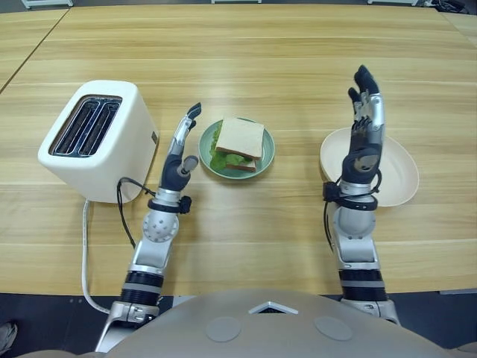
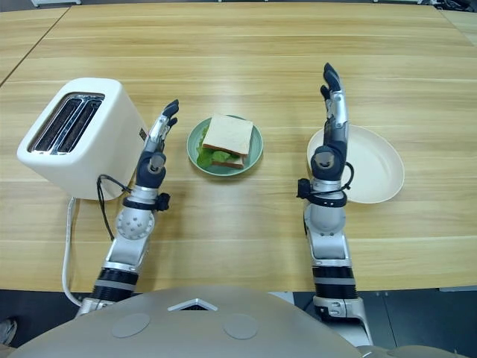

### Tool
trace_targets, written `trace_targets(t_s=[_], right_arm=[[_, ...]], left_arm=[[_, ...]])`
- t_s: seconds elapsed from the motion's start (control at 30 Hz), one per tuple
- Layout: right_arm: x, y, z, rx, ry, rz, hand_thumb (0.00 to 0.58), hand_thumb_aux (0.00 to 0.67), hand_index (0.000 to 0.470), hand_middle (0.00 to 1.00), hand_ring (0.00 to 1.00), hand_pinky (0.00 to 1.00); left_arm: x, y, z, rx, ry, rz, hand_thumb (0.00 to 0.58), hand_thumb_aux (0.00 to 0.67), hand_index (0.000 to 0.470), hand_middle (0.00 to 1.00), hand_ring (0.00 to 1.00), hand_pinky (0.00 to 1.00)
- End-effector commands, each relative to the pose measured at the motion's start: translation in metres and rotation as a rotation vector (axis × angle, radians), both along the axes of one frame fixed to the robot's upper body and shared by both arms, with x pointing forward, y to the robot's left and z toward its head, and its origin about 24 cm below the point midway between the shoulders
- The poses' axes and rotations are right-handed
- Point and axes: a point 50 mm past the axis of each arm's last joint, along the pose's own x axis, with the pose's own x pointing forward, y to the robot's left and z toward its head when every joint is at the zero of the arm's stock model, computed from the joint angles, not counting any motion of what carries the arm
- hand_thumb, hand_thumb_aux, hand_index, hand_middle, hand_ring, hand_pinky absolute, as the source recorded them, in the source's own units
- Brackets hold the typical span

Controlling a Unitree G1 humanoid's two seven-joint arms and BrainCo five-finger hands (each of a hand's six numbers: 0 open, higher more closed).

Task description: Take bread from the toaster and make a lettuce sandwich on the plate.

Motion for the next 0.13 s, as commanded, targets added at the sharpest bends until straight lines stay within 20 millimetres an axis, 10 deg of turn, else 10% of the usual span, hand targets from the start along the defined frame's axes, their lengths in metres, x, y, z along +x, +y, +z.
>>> trace_targets(t_s=[0.03,0.13], right_arm=[[-0.007,0.0117,-0.0126,-0.002,0.048,0.023,0.0,0.0,0.0,0.0,0.0,0.0],[-0.0104,0.0182,-0.0145,-0.042,0.058,0.069,0.0,0.0,0.0,0.0,0.0,0.0]], left_arm=[[-0.0014,-0.001,-0.0025,-0.013,-0.035,0.04,0.0,0.0,0.0,0.0,0.0,0.0],[-0.003,-0.0024,-0.0044,-0.033,-0.039,0.07,0.0,0.0,0.0,0.0,0.0,0.0]])
